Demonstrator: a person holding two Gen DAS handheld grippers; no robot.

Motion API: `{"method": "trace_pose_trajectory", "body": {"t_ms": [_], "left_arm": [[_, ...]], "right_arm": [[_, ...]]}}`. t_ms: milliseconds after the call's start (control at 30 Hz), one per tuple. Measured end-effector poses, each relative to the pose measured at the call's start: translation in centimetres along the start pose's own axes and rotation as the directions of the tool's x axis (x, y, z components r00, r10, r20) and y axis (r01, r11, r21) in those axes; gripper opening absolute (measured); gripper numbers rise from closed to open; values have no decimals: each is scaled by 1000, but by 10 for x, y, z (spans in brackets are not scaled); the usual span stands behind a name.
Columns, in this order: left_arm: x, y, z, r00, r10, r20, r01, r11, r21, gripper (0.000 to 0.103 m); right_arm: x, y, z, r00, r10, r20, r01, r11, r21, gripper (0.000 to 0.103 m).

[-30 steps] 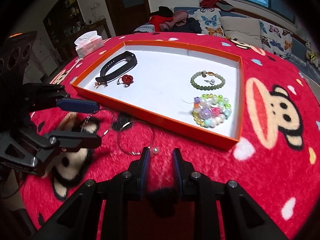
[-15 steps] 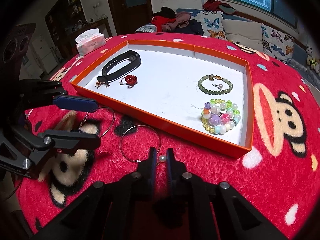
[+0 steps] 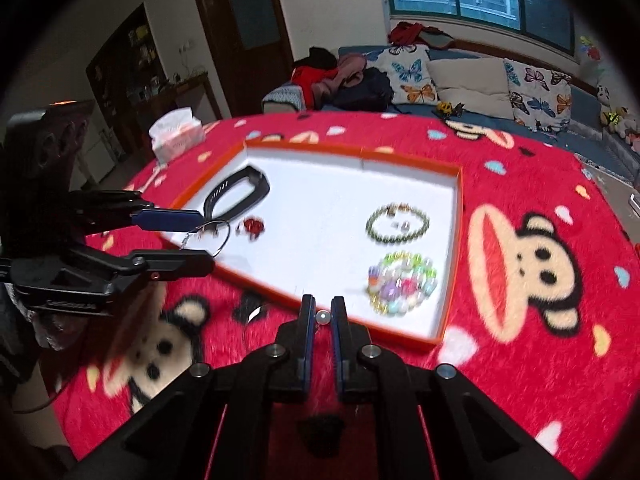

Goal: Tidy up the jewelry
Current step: 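Carry the hoop into the tray and open left while right drops the pearl stud there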

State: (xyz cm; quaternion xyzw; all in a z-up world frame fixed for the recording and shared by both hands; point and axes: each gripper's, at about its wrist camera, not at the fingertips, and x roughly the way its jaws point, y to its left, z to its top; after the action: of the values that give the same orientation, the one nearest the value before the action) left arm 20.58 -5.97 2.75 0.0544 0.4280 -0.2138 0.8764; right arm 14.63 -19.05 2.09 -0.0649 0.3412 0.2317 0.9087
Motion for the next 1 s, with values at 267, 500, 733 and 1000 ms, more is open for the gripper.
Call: {"method": "trace_pose_trajectory", "body": {"t_ms": [267, 500, 733, 1000], "left_arm": [[41, 22, 39, 998, 47, -31, -48, 998, -26, 53], [73, 32, 46, 996, 57, -74, -60, 997, -40, 53], [83, 33, 42, 993, 61, -100, -65, 997, -41, 54], [73, 31, 40, 993, 71, -98, -76, 996, -45, 58]], "right_arm": [[26, -2, 12, 1000, -5, -22, 5, 1000, -3, 10], [41, -4, 11, 998, -6, -58, 6, 1000, -2, 10], [43, -4, 9, 997, -10, -75, 10, 1000, 3, 10], [40, -4, 12, 997, -19, -73, 20, 1000, 3, 11]]}}
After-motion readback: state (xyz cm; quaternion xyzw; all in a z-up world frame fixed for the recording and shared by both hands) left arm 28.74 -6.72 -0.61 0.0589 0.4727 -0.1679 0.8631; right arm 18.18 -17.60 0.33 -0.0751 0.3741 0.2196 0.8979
